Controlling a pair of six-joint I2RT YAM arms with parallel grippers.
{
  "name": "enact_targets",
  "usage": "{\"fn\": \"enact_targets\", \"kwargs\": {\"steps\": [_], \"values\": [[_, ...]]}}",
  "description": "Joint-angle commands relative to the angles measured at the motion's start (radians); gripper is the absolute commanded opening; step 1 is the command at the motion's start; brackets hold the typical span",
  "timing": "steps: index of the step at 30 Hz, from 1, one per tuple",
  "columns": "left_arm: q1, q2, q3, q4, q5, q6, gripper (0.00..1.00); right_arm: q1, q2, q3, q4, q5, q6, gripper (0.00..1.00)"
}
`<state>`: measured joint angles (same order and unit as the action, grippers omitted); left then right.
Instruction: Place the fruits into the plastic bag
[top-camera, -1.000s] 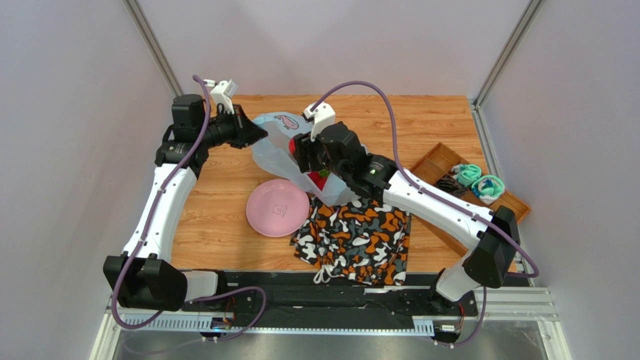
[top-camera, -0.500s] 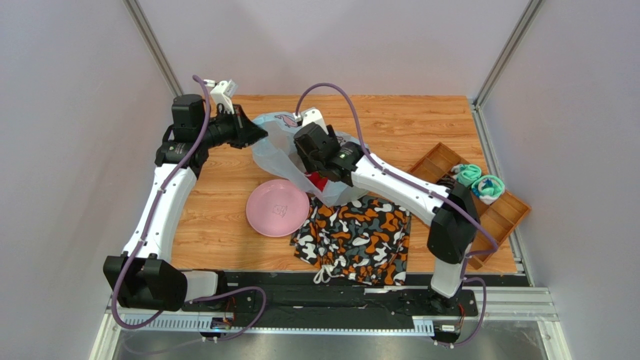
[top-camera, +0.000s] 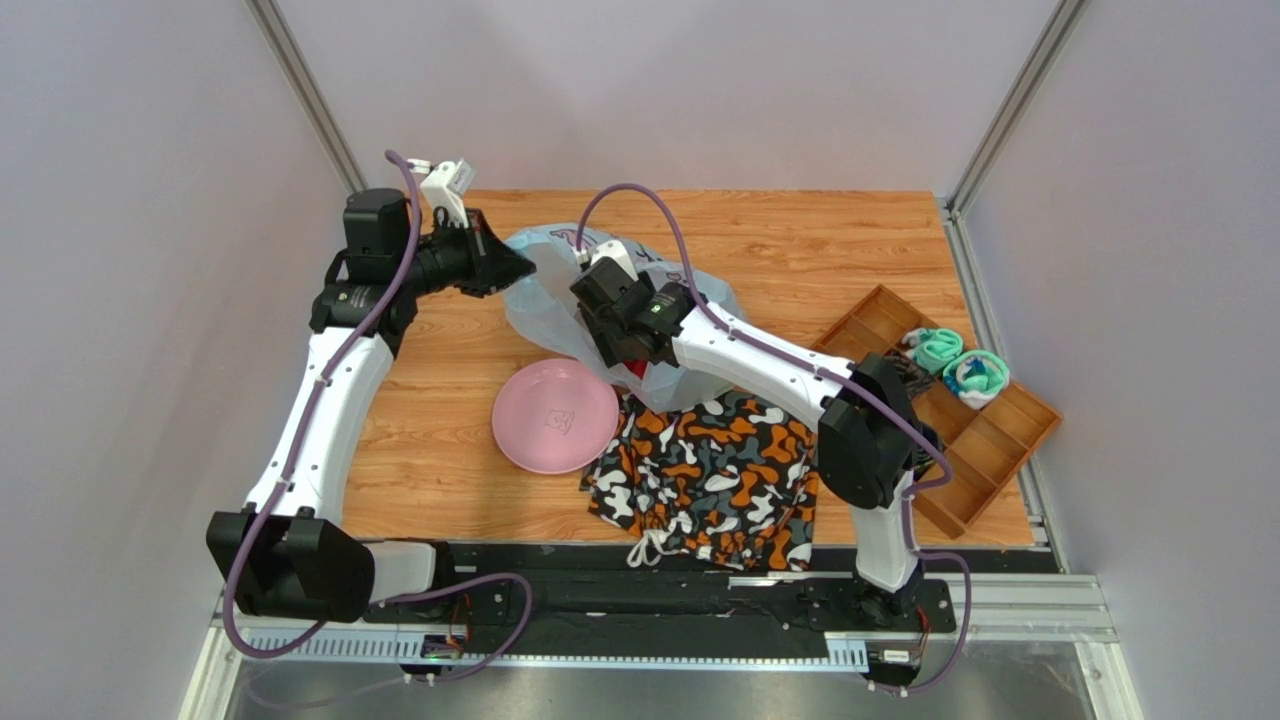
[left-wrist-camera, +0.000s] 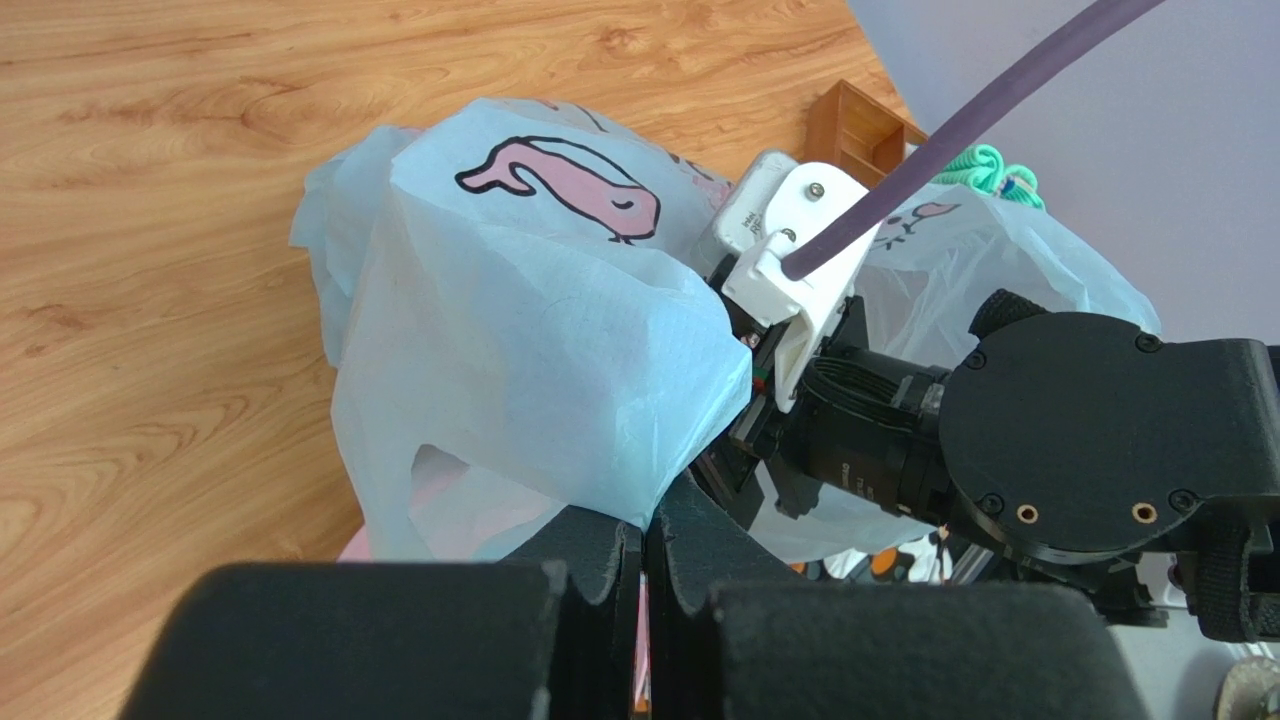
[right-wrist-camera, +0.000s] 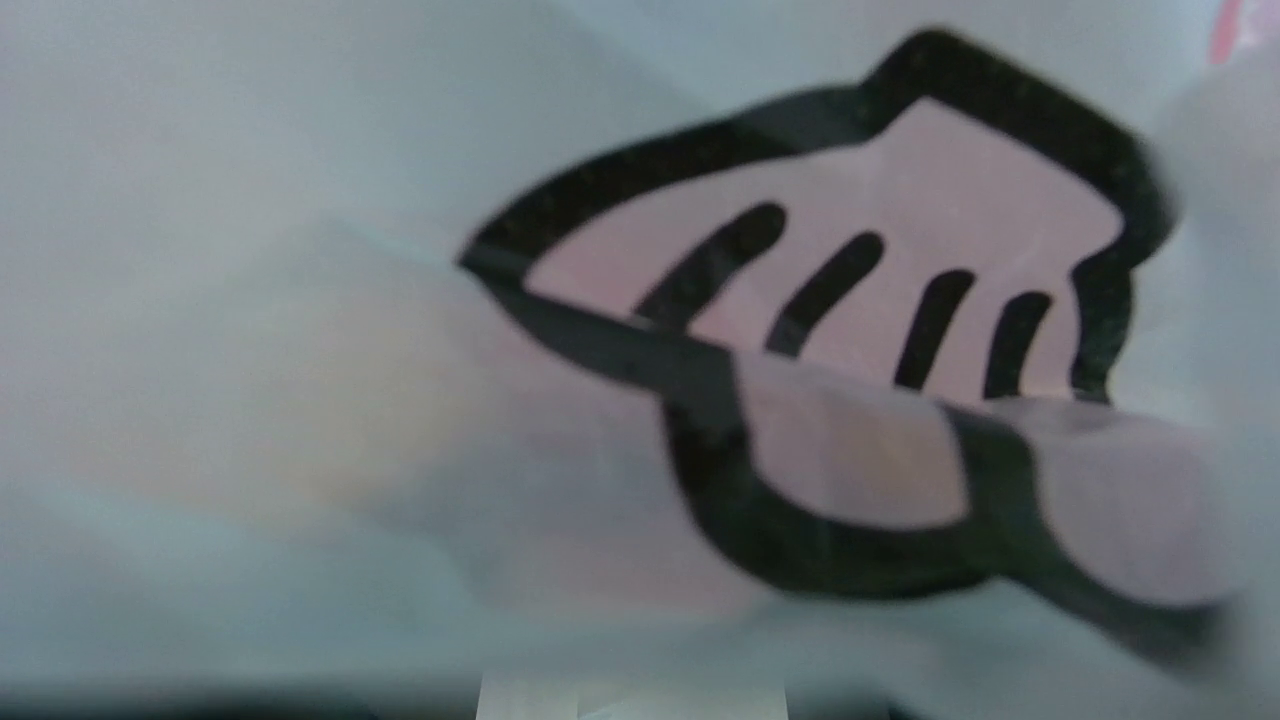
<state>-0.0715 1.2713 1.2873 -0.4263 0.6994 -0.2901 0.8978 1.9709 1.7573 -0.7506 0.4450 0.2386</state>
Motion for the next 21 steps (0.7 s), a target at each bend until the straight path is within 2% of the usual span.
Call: {"fn": "enact_targets", "kwargs": {"steps": [1,2,3,8,15,21], "values": [[-0.002,-0.032,-0.003,0.034,0.022,-0.012,0.00,-0.023,-0.007,0.031,-0.012,-0.068,0.044,0.58],[-0.002,-0.030,-0.003,0.034,0.022,-0.012,0.00,-0.026,-0.009,0.030,-0.013,-0.071,0.044,0.65],[-0.002,-0.033,-0.005,0.032,0.022,-0.012,0.00,-0.027,-0.012,0.031,-0.012,-0.074,0.044,0.68],[-0.002,-0.032,-0.003,0.035,0.023,-0.014,0.00,-0.030,-0.021,0.039,-0.013,-0.077,0.048,0.78],[-0.001,-0.033,-0.005,0.034,0.022,-0.012,0.00,-0.031,-0.069,0.070,0.040,-0.144,0.002,0.81],[-0.002,-0.032,-0.003,0.031,0.015,-0.009,0.00,-0.002,-0.223,0.059,0.201,-0.360,-0.068,0.80]]}}
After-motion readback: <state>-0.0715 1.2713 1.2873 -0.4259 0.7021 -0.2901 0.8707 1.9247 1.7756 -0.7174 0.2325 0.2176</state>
